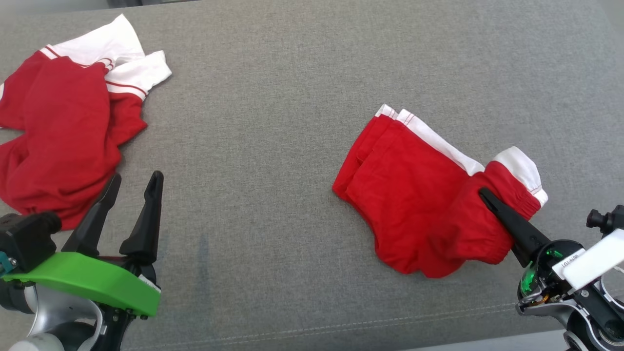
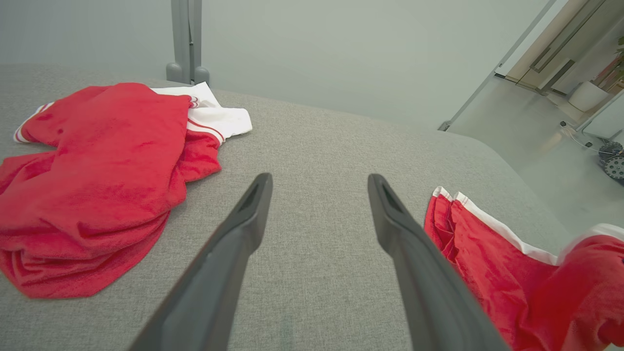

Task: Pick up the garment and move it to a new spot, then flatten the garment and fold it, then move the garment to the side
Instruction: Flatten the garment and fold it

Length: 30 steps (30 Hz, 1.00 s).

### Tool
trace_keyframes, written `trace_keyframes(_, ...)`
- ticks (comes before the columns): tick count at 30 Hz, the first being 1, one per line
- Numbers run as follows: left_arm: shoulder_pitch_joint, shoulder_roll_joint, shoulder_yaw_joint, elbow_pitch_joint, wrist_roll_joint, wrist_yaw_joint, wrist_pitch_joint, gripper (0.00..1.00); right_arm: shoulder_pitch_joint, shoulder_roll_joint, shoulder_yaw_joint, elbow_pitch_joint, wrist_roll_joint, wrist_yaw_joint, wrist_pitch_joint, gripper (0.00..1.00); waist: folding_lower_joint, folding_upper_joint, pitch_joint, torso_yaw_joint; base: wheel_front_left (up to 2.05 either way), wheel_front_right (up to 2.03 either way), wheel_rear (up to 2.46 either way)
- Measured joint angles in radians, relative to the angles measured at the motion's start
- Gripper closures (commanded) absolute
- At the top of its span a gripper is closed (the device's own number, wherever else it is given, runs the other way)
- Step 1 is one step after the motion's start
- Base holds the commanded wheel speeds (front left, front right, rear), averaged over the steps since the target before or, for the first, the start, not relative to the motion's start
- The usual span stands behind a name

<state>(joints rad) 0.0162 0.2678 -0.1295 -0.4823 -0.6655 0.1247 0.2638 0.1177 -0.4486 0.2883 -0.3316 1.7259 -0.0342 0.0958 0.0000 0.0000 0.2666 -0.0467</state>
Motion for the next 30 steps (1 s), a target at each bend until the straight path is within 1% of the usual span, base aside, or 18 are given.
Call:
trace_keyframes(5, -0.001, -0.003, -0.009, 0.005, 0.000, 0.000, 0.008, 0.00, -0.052, 0.041, 0.018, 0.017, -0.011, -0.057, -0.028, 1.00, 0.0000, 0.0000, -0.004, 0.028, 0.00, 0.00, 0.00)
trace_keyframes(11, -0.002, -0.008, -0.013, 0.010, 0.000, 0.000, 0.009, 0.00, -0.085, 0.073, 0.037, 0.069, -0.031, -0.081, -0.057, 1.00, 0.0000, 0.0000, -0.008, 0.061, 0.00, 0.00, 0.00)
trace_keyframes(16, -0.001, -0.017, -0.003, 0.012, 0.001, 0.000, 0.009, 0.00, -0.110, 0.095, 0.052, 0.096, -0.037, -0.084, -0.070, 1.00, 0.0000, 0.0000, -0.007, 0.082, 0.00, 0.00, 0.00)
trace_keyframes(17, -0.001, -0.020, 0.002, 0.013, 0.002, 0.000, 0.009, 0.00, -0.117, 0.101, 0.055, 0.100, -0.037, -0.084, -0.071, 0.92, 0.0000, 0.0000, -0.007, 0.084, 0.00, 0.00, 0.00)
trace_keyframes(18, -0.001, -0.021, 0.003, 0.013, 0.002, 0.000, 0.009, 0.00, -0.124, 0.108, 0.055, 0.105, -0.037, -0.090, -0.077, 0.73, 0.0000, 0.0000, -0.006, 0.085, 0.00, 0.00, 0.00)
trace_keyframes(19, -0.001, -0.023, 0.003, 0.013, 0.002, 0.000, 0.009, 0.00, -0.131, 0.113, 0.054, 0.112, -0.037, -0.091, -0.084, 0.45, 0.0000, 0.0000, -0.006, 0.086, 0.00, 0.00, 0.00)
trace_keyframes(20, -0.001, -0.025, 0.003, 0.013, 0.002, 0.000, 0.009, 0.00, -0.137, 0.117, 0.054, 0.117, -0.038, -0.091, -0.088, 0.00, 0.0000, 0.0000, -0.006, 0.086, 0.00, 0.00, 0.00)
trace_keyframes(30, -0.001, -0.031, 0.003, 0.013, 0.002, 0.000, 0.008, 0.00, -0.203, 0.151, 0.066, 0.183, -0.080, -0.092, -0.123, 0.00, 0.0000, 0.0000, -0.004, 0.088, 0.00, 0.00, 0.00)
